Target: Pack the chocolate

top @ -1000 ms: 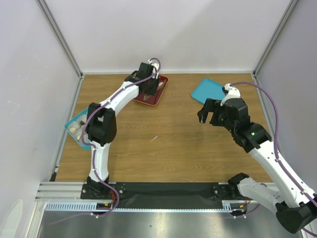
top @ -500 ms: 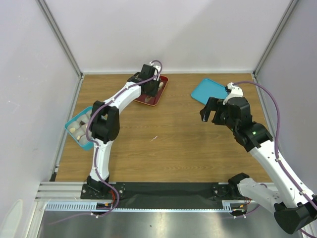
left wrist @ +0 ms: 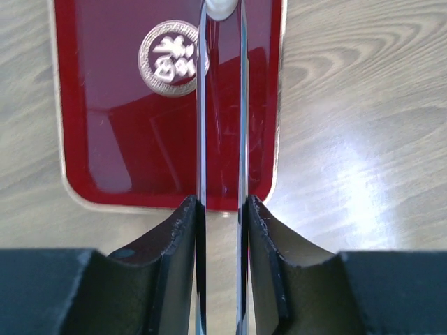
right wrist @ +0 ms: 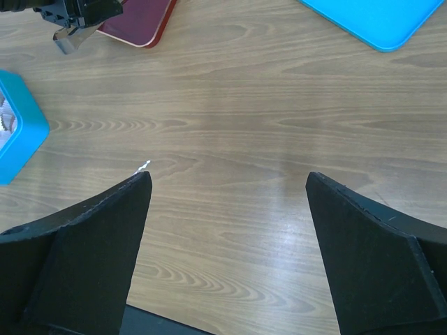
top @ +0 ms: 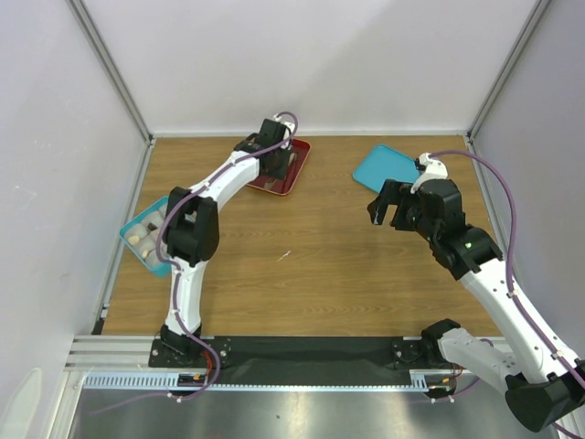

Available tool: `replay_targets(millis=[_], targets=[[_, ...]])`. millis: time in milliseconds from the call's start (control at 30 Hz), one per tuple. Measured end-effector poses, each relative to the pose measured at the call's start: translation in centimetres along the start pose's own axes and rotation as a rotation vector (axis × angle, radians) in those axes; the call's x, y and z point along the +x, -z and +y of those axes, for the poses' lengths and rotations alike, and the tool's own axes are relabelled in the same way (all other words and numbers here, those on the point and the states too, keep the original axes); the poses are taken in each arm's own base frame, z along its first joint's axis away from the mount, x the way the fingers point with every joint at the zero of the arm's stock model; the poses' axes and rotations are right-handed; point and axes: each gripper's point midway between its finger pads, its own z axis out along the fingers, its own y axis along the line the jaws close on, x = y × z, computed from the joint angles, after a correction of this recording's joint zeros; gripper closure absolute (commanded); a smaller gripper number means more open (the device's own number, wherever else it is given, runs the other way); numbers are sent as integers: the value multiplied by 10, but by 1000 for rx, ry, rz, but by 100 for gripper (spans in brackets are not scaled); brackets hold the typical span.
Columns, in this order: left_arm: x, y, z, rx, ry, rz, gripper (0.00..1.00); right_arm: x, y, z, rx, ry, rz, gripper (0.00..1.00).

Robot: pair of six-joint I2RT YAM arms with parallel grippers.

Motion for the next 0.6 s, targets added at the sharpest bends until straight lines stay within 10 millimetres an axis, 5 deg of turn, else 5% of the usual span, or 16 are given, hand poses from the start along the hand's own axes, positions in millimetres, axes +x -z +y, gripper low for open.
replay_targets(millis=[133, 367, 600], targets=[[8, 28, 7, -34, 33, 25, 71, -1, 1, 3, -17, -1, -4, 1], [12, 117, 21, -81, 151, -14, 71, -5, 8, 11, -63, -12, -16, 1], [71, 198, 50, -146, 342, 1, 71, -3, 17, 21, -128, -31, -29, 1]])
